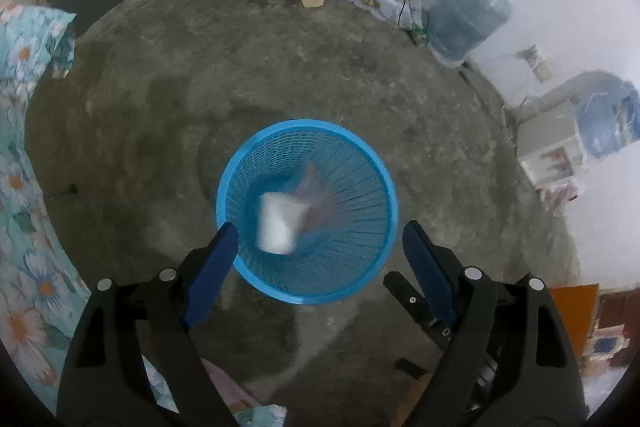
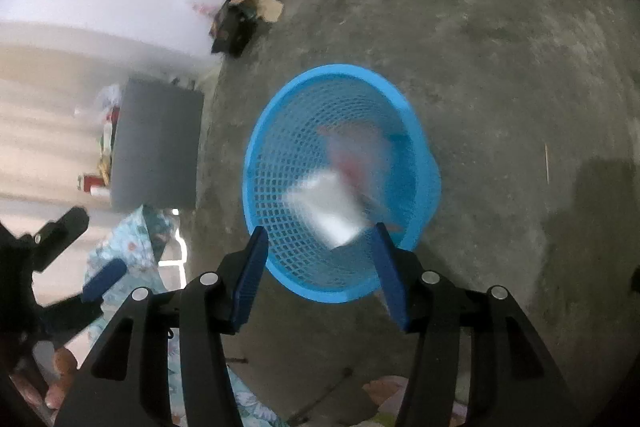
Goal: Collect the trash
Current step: 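Open both tools to drop the cup and bag into the wastebasket, then move both tools back over the table toward the remaining trash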
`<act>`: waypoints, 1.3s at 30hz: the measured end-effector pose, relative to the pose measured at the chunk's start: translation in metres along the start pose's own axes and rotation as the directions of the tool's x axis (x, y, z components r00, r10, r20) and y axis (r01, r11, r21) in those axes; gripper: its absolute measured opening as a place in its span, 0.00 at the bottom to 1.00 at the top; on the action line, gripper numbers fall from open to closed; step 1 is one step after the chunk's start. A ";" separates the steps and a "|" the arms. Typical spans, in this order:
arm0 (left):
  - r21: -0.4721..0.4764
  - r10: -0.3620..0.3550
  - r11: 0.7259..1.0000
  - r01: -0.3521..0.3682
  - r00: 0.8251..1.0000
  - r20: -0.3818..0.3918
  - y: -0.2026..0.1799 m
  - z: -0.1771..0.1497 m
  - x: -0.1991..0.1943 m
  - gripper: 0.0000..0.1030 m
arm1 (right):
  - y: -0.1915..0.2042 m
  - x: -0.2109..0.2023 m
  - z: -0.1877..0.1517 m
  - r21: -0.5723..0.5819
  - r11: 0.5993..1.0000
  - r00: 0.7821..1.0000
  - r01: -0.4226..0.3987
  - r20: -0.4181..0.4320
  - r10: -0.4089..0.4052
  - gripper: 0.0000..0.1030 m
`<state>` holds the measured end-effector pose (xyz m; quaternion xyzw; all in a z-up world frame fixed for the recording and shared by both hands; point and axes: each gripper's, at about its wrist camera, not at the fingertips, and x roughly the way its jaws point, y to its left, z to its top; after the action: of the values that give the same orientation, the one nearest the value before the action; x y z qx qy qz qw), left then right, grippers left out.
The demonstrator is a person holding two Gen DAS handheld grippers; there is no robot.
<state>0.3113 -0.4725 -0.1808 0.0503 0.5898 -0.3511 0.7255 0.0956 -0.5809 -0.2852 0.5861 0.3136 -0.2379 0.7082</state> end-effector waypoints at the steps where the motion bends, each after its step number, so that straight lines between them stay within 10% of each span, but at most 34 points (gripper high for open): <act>1: 0.001 -0.009 1.000 0.009 1.000 0.013 0.001 -0.001 -0.006 0.77 | -0.001 -0.005 -0.002 0.000 1.000 1.000 -0.007 0.014 0.007 0.53; 11: 0.094 -0.108 0.991 0.091 0.976 0.187 -0.007 -0.027 -0.114 0.79 | 0.040 -0.068 -0.043 -0.081 0.996 0.990 -0.034 0.131 0.044 0.56; 24: 0.199 -0.127 0.979 0.051 0.910 0.396 0.029 -0.125 -0.301 0.89 | 0.169 -0.171 -0.122 -0.450 0.892 0.954 0.024 0.276 0.113 0.90; 39: -0.054 0.031 0.999 -0.002 0.835 0.549 0.149 -0.278 -0.421 0.91 | 0.264 -0.200 -0.229 -0.677 0.711 0.947 0.193 0.319 0.047 0.94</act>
<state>0.1433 -0.0362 0.0605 -0.0662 0.3651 -0.3291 0.8683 0.1058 -0.3104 0.0126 0.2160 0.2869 -0.2193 0.9072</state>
